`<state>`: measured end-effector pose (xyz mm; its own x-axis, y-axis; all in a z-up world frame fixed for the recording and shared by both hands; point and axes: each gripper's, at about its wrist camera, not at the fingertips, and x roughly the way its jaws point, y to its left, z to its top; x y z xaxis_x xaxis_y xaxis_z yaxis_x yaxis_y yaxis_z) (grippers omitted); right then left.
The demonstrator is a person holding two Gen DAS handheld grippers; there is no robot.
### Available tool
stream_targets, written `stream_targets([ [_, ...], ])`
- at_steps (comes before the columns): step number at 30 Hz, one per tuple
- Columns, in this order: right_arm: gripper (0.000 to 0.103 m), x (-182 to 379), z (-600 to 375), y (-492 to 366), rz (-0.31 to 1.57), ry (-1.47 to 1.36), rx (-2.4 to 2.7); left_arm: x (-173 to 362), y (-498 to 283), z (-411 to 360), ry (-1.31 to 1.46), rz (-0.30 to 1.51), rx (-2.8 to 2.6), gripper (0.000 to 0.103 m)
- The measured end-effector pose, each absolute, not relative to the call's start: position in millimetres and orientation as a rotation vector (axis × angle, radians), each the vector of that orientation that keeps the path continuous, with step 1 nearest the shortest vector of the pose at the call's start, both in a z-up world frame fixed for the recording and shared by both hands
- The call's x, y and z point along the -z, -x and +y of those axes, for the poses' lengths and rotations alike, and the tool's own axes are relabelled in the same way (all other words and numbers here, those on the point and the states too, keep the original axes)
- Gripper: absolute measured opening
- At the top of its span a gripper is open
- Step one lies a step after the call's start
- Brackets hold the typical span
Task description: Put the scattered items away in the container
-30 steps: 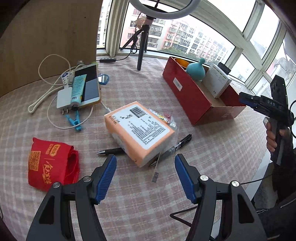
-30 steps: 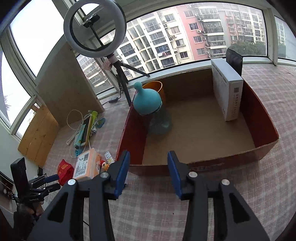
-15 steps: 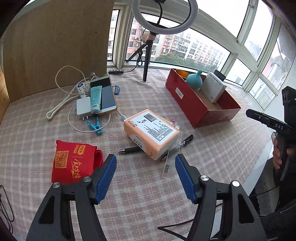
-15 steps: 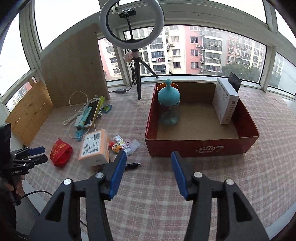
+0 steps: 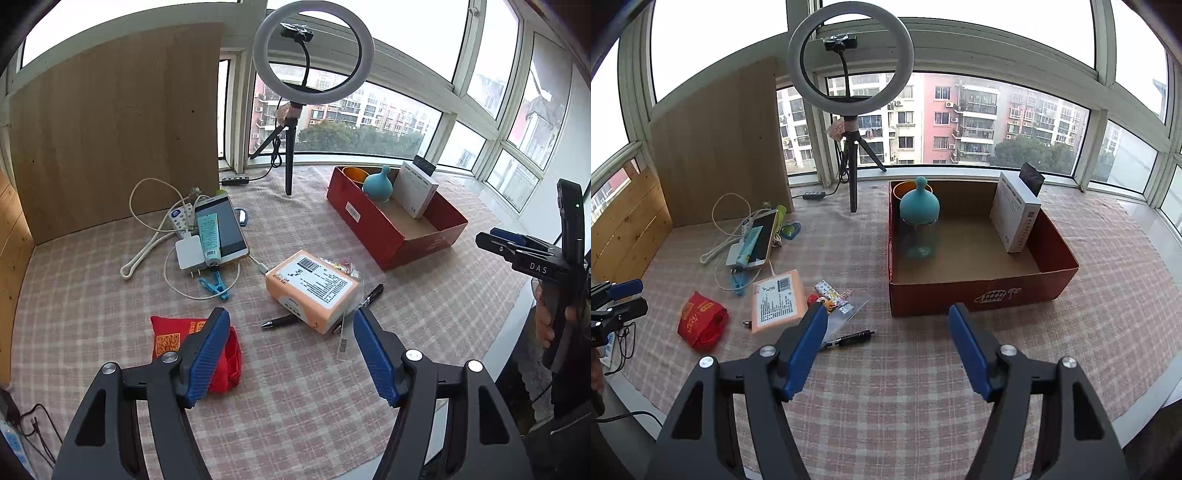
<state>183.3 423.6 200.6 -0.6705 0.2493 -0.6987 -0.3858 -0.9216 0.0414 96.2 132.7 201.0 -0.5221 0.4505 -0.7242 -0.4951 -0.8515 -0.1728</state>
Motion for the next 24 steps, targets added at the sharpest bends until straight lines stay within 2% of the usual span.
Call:
stream_targets([
  [6, 0.067, -209.3, 430.2, -186.1, 0.263, 1.010, -2.548, -212.5, -83.8, 171.1, 1.029, 0.063, -2.310, 0.069],
  [8, 0.067, -214.2, 434.7, -187.1, 0.253, 0.990, -2.529, -222.2, -81.4, 188.9, 0.990, 0.066, -2.306, 0.076],
  [12, 0.069, -226.2, 444.8, -186.5, 0.225, 0.943, -2.482, -246.5, -75.9, 226.3, 0.910, 0.070, -2.277, 0.079],
  [17, 0.075, -246.7, 461.6, -179.7, 0.197, 0.867, -2.447, -268.6, -59.8, 270.0, 0.884, 0.110, -2.297, 0.079],
  [24, 0.077, -266.0, 483.1, -168.4, 0.200, 0.809, -2.424, -277.7, -42.0, 311.7, 0.925, 0.116, -2.287, 0.079],
])
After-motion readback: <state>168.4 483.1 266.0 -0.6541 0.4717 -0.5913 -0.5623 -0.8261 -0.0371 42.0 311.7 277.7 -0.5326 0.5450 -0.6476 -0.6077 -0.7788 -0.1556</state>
